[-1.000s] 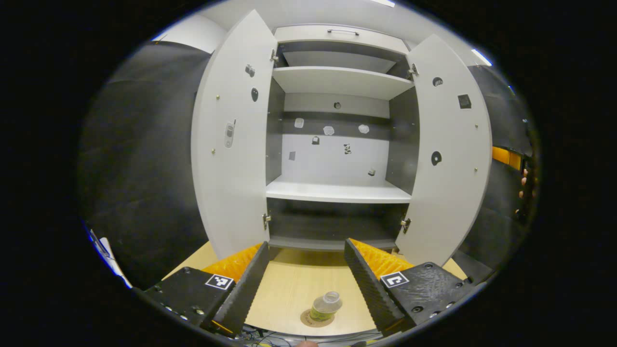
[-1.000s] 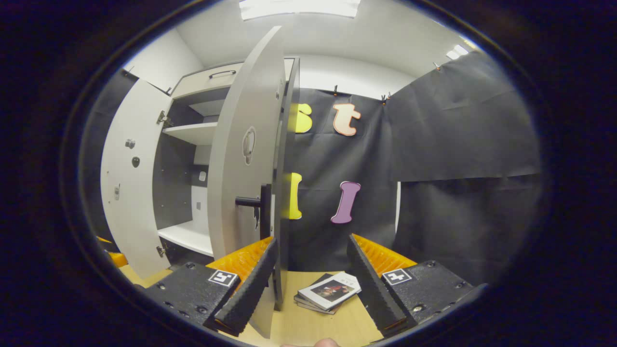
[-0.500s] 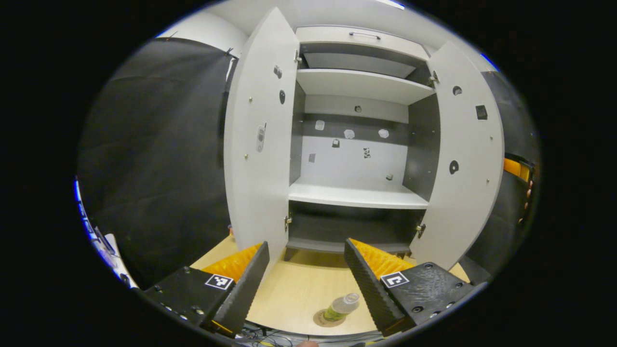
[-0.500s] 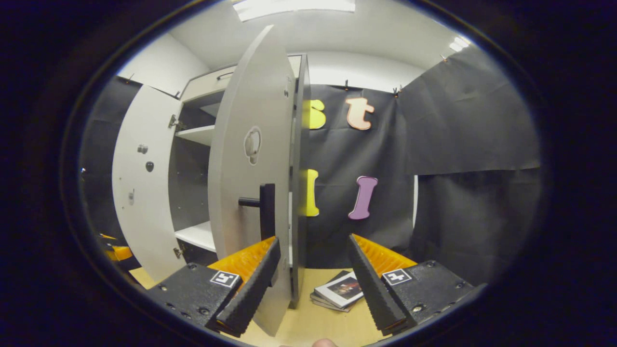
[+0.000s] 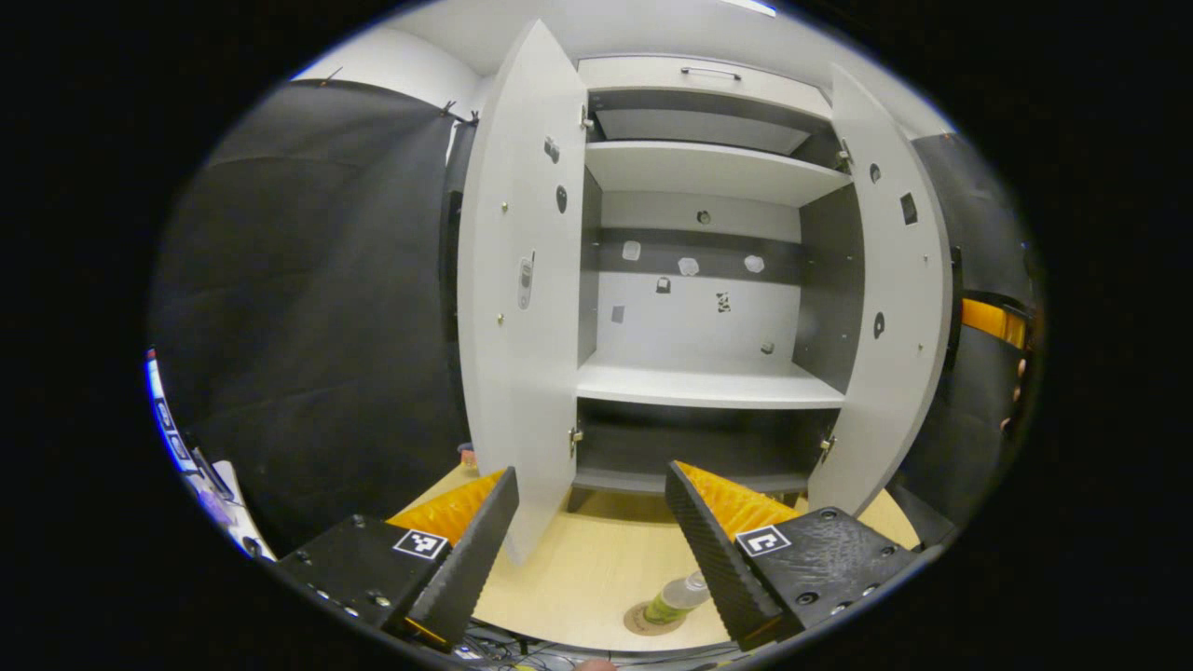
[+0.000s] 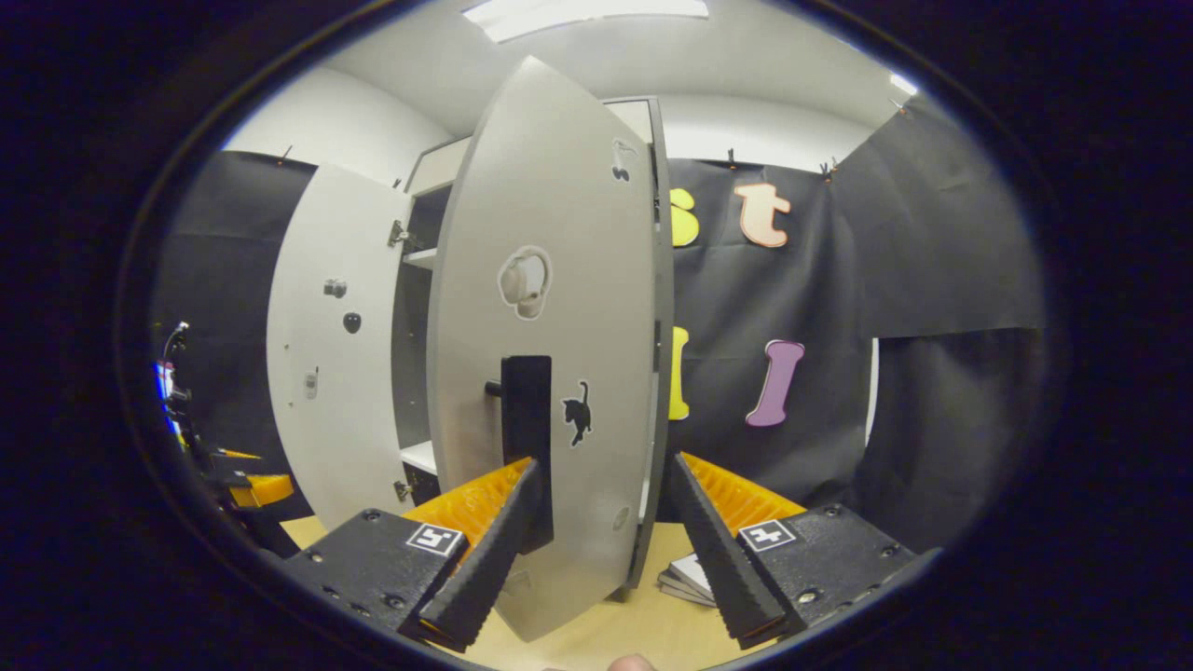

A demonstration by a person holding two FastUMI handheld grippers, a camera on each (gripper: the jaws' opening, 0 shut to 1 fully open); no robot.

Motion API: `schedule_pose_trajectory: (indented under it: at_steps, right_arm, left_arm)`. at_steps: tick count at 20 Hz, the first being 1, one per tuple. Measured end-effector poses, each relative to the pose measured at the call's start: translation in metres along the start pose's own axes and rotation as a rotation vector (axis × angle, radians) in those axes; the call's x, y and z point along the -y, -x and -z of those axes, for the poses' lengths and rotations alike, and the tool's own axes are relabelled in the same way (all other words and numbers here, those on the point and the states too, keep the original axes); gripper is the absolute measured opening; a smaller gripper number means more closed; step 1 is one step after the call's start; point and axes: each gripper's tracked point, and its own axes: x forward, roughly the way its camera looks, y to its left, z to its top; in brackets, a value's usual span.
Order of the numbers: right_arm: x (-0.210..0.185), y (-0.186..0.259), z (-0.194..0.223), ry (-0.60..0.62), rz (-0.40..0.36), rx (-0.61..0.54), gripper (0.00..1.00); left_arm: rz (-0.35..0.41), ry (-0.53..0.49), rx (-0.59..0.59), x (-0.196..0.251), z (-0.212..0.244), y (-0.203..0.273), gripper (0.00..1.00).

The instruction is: Grasp the bottle in the cabinet with the left hand and place it on the coaster, then close the right door with the right hand and the left door with the left hand.

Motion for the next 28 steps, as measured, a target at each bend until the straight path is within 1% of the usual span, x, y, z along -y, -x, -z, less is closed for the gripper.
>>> schedule_pose_trajectory:
  at_steps: [1,3,5,6,7,8,9,10,11,12,13,16,17,19,20,21,22,23,24,25,26,27,28]
  right_arm:
    - [-0.007,-0.004,0.001,0.000,-0.014,-0.002,0.93]
    - [-0.021,-0.011,0.000,0.006,-0.038,0.003,0.93]
    - [-0.036,-0.022,-0.001,0.017,-0.056,0.008,0.93]
    - [-0.045,-0.029,-0.001,0.025,-0.067,0.008,0.93]
    - [-0.055,-0.035,-0.002,0.026,-0.087,0.008,0.93]
    - [-0.066,-0.041,-0.004,0.025,-0.107,0.017,0.93]
    - [-0.072,-0.050,-0.005,0.033,-0.113,0.023,0.92]
    - [-0.078,-0.055,-0.007,0.042,-0.117,0.027,0.93]
    - [-0.085,-0.063,-0.008,0.048,-0.127,0.029,0.91]
    - [-0.092,-0.068,-0.008,0.052,-0.139,0.031,0.93]
    - [-0.098,-0.074,-0.009,0.056,-0.143,0.031,0.94]
    - [-0.105,-0.090,-0.014,0.074,-0.146,0.029,0.91]
    - [-0.107,-0.096,-0.011,0.088,-0.139,0.021,0.91]
    - [-0.108,-0.099,-0.012,0.097,-0.134,0.024,0.94]
    - [-0.108,-0.102,-0.012,0.097,-0.136,0.024,0.94]
    - [-0.109,-0.107,-0.012,0.092,-0.137,0.019,0.94]
    - [-0.110,-0.111,-0.011,0.085,-0.138,0.013,0.96]
    - [-0.110,-0.116,-0.012,0.080,-0.138,0.014,0.94]
    - [-0.111,-0.121,-0.012,0.077,-0.136,0.008,0.94]
    - [-0.111,-0.126,-0.013,0.073,-0.133,0.009,0.95]
    - [-0.112,-0.130,-0.012,0.071,-0.129,0.008,0.95]
    - [-0.113,-0.134,-0.013,0.074,-0.123,0.013,0.94]
    - [-0.115,-0.138,-0.012,0.073,-0.119,0.011,0.96]
  left_arm:
    - [-0.006,0.004,0.003,-0.003,-0.001,0.000,1.00]
    - [-0.021,0.011,0.017,-0.011,-0.004,0.002,0.98]
    - [-0.055,0.015,0.036,-0.022,-0.004,0.005,0.96]
    - [-0.074,0.017,0.033,-0.029,-0.003,0.007,0.92]
    - [-0.091,0.018,0.033,-0.034,-0.002,0.008,0.92]
    - [-0.103,0.017,0.034,-0.039,-0.003,0.010,0.96]
    - [-0.116,0.013,0.038,-0.045,-0.003,0.013,0.96]
    - [-0.133,0.007,0.040,-0.051,-0.003,0.014,0.96]
    - [-0.149,0.002,0.041,-0.057,-0.003,0.015,0.96]
    - [-0.165,0.000,0.041,-0.063,-0.003,0.017,0.96]
    - [-0.176,0.000,0.040,-0.069,-0.001,0.020,0.92]
    - [-0.207,0.002,0.040,-0.085,0.000,0.026,0.92]
    - [-0.218,0.005,0.041,-0.090,0.000,0.028,0.96]
    - [-0.236,0.016,0.038,-0.100,0.001,0.030,0.96]
    - [-0.243,0.021,0.037,-0.105,0.000,0.031,0.92]
    - [-0.251,0.029,0.033,-0.110,0.000,0.031,0.92]
    - [-0.257,0.035,0.030,-0.115,0.000,0.030,0.96]
    - [-0.263,0.041,0.028,-0.119,-0.002,0.029,0.92]
    - [-0.265,0.044,0.027,-0.123,-0.004,0.028,1.00]
    - [-0.269,0.047,0.028,-0.127,-0.007,0.027,1.00]
    - [-0.268,0.049,0.032,-0.130,-0.010,0.025,0.96]
    - [-0.270,0.052,0.041,-0.135,-0.014,0.022,1.00]
    - [-0.269,0.060,0.048,-0.138,-0.017,0.018,1.00]
